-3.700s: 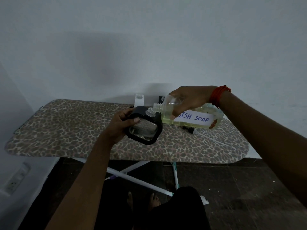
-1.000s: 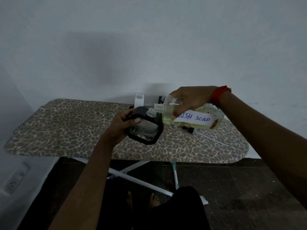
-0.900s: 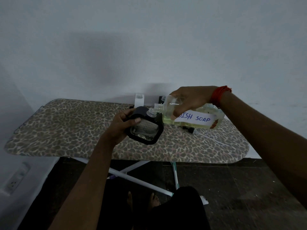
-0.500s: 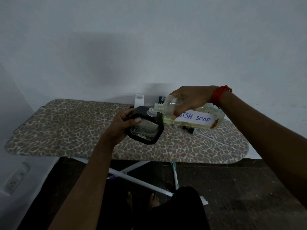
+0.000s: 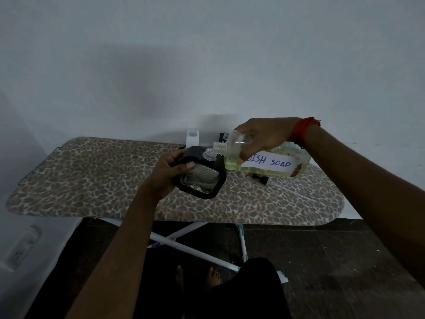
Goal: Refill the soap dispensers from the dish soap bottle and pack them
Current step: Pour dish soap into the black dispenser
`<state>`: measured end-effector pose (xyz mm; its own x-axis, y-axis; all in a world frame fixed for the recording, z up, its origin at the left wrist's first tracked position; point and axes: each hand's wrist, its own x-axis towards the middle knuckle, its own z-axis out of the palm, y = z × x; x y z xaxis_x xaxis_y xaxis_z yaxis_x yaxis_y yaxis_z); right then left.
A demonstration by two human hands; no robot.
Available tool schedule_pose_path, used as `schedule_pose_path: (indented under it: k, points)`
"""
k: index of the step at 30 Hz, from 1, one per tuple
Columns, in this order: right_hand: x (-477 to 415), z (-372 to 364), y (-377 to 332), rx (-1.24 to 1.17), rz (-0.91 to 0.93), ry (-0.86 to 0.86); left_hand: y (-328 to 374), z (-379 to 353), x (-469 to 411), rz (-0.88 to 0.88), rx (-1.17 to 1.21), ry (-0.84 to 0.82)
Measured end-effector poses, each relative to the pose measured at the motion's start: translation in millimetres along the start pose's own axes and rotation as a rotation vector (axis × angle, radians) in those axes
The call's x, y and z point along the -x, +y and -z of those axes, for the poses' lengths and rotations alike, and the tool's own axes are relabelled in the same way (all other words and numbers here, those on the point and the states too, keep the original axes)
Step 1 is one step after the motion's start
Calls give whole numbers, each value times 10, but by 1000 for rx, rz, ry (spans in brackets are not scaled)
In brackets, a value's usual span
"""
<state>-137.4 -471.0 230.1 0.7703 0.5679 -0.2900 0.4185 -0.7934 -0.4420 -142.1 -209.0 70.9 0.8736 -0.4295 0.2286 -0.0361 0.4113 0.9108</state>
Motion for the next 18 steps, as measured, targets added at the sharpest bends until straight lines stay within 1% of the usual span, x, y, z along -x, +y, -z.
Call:
schedule_pose_path:
  k: [11,18]
  points:
    - [-3,-11,-14,28,9,15,-4,-6,-8,2,-1,6]
    - [21,-8,11,-4,1,16,4,-28,-6,-2,5,2]
